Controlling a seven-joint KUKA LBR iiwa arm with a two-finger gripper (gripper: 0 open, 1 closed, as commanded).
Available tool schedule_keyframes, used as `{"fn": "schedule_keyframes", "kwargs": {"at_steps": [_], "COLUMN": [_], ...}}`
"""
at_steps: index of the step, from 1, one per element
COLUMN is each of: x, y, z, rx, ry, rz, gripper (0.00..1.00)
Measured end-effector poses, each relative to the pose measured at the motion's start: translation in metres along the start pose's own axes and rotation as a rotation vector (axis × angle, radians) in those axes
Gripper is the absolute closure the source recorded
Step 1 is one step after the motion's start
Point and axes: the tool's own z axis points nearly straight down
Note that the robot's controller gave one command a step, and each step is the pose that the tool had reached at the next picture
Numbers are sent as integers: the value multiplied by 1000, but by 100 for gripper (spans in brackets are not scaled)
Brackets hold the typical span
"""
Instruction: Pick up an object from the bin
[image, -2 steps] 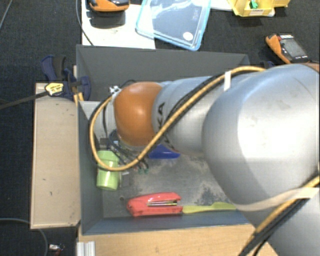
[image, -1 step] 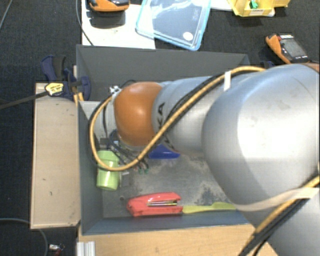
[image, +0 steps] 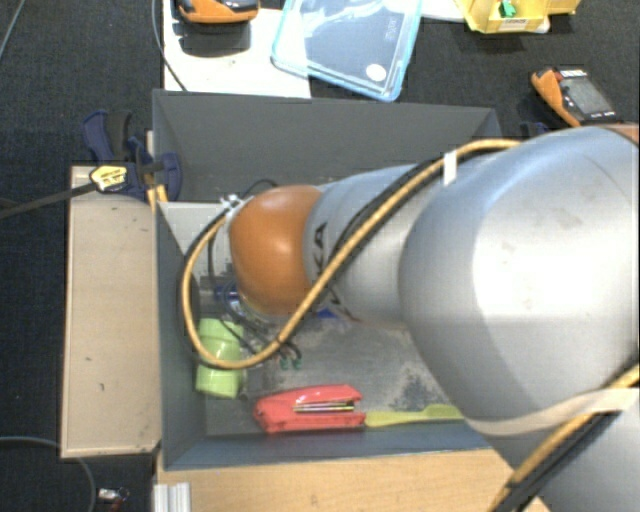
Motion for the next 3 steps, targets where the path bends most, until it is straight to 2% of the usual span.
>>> {"fn": "schedule_keyframes", "kwargs": {"at_steps": [1, 2, 3], "x": [-13, 6, 12], "y": [-2, -3, -8], "z": [9, -65, -103], "rx": [10, -2, 1], "ry": [7, 4, 8], "rz": [14, 58, 59], "gripper": [100, 100, 100]}}
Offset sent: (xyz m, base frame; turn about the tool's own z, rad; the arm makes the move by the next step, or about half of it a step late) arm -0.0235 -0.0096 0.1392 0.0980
